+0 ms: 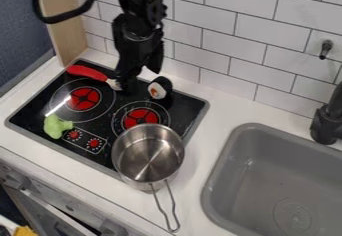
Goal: Move the black toy to the bottom left side of the stove
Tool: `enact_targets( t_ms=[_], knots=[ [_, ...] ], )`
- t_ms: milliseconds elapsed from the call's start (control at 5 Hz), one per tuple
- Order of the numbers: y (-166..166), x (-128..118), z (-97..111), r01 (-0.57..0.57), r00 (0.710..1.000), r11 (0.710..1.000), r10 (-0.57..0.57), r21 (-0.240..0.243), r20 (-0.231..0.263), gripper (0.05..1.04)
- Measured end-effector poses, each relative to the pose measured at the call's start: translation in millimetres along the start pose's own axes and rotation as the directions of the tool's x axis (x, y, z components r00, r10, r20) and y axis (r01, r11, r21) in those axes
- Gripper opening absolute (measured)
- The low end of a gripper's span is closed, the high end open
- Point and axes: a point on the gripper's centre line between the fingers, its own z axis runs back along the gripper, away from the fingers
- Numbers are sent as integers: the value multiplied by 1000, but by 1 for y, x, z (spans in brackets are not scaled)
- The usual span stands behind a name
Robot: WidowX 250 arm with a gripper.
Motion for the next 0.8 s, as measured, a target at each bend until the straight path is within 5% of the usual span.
enact_targets(
  t_ms=[200, 600, 800],
  knots=[
    [-11, -4, -6, -3, 1000, 1000, 3, -20, -1, 999],
    [-23, -17, -35, 52, 995, 998, -50, 17, -89, 999],
    [-23, -19, -44, 67, 994, 997, -64, 30, -91, 945]
  ],
)
